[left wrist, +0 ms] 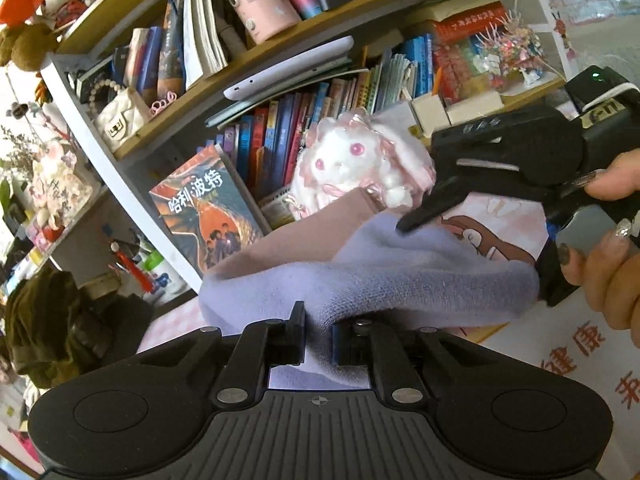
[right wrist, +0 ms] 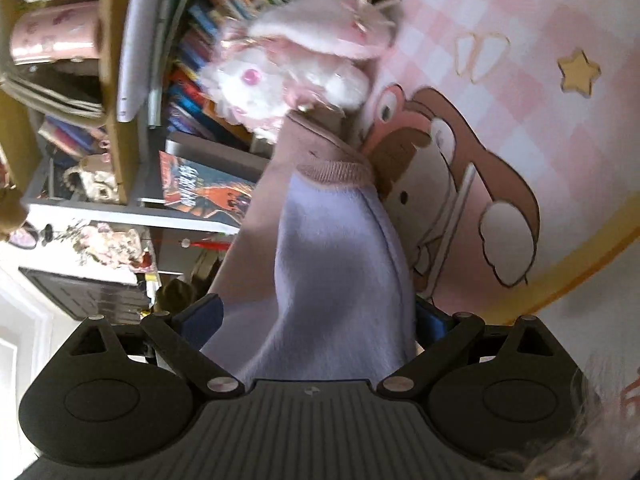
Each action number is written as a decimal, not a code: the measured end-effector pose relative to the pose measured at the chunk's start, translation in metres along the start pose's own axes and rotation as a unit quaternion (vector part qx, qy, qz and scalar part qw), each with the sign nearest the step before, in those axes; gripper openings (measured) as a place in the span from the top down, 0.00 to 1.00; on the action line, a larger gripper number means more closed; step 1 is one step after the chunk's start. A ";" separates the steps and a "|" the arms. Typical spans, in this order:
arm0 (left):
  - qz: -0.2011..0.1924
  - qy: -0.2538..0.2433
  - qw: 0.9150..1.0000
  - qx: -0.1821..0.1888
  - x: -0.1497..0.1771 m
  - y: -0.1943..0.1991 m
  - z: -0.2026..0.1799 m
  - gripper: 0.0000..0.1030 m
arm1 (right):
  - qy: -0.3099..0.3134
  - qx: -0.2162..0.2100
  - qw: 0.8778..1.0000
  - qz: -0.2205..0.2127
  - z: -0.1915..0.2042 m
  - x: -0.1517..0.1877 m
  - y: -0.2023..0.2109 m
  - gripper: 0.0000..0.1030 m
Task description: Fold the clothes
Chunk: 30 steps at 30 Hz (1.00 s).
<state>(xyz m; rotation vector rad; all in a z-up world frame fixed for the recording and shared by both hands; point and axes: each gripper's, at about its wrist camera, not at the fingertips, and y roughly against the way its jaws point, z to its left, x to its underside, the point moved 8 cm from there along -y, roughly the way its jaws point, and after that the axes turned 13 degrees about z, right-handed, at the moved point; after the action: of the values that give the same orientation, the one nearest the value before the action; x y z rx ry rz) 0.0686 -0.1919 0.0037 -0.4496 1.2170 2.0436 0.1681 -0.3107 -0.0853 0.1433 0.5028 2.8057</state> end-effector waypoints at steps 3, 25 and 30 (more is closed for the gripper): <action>0.006 -0.002 1.000 -0.005 0.005 0.000 0.002 0.90 | -0.018 0.004 1.000 0.022 -0.007 0.014 -0.003 0.19; -0.318 0.213 0.872 0.305 -0.101 0.162 0.116 0.90 | 0.353 -0.317 0.873 -0.112 0.344 -0.008 0.172 0.94; -0.101 0.254 0.915 0.297 -0.029 0.022 0.103 0.88 | 0.329 -0.161 0.929 -0.063 0.296 -0.022 0.061 0.93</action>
<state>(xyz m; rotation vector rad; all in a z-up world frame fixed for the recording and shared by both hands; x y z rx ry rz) 0.0792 -0.1209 0.0862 -0.7885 1.9249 1.3131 0.2168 -0.2762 0.2119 -0.8864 0.1606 2.7039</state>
